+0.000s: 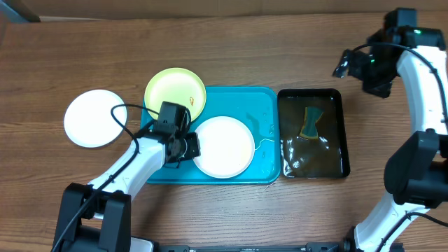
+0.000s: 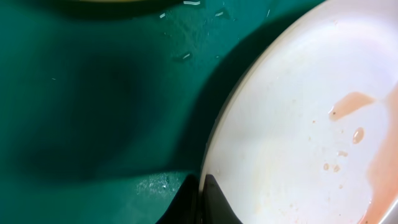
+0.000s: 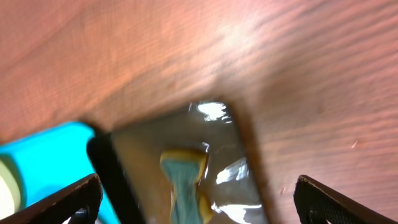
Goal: Clean dirty plates on tray and stack at the side
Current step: 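Lift the white plate with the left gripper and tip it over the basin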
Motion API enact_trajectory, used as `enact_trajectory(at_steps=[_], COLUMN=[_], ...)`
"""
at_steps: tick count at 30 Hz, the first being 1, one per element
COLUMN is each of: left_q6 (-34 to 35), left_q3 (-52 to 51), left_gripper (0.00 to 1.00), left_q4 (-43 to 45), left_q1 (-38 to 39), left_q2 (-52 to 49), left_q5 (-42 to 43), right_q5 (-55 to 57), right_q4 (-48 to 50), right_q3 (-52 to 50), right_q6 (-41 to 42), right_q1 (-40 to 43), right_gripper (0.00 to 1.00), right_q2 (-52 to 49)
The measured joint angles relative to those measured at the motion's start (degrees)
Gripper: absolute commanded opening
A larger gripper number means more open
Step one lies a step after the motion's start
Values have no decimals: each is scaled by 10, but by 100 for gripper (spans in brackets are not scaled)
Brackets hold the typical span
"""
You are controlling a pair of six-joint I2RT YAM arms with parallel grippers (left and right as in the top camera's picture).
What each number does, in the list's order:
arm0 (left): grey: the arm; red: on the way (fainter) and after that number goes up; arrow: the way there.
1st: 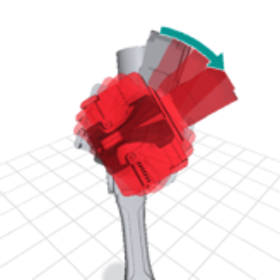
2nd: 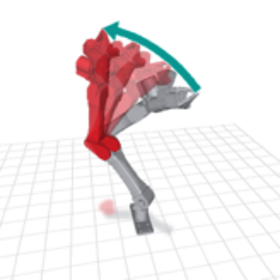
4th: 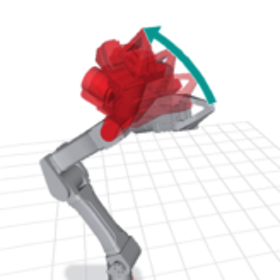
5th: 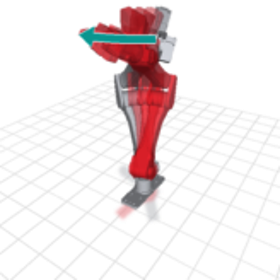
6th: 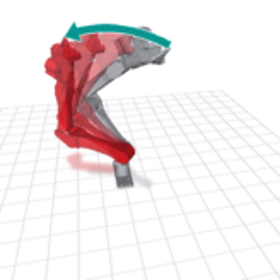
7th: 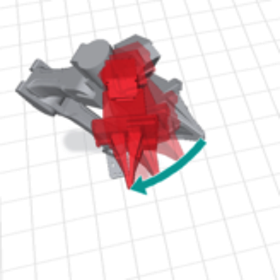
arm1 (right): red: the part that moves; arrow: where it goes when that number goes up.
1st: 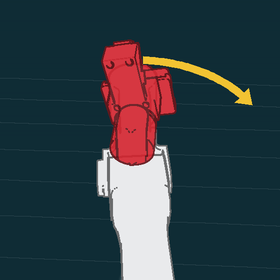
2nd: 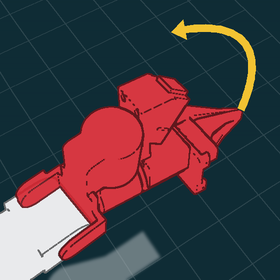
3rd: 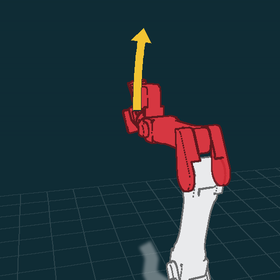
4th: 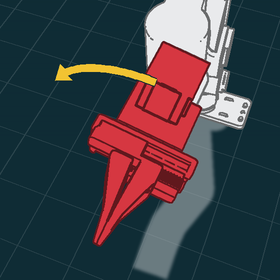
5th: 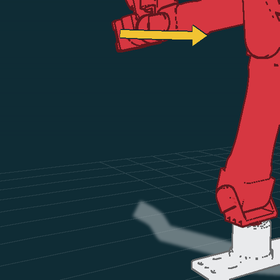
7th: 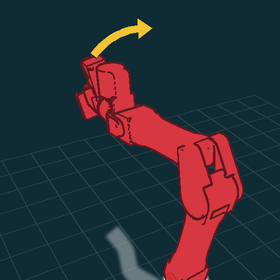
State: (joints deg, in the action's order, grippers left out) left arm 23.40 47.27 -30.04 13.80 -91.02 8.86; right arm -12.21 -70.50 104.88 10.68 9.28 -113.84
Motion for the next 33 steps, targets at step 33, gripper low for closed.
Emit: enact_trajectory(at_steps=[33], left_q6=[-80], left_q3=[301], left_gripper=[4], left_q4=[-15], left_q1=[336], left_q2=[-1], left_q5=[-396], right_q5=[0], right_q4=[38], right_q3=[0], right_q6=[0], right_q1=[11], right_gripper=[100], right_q2=[0])
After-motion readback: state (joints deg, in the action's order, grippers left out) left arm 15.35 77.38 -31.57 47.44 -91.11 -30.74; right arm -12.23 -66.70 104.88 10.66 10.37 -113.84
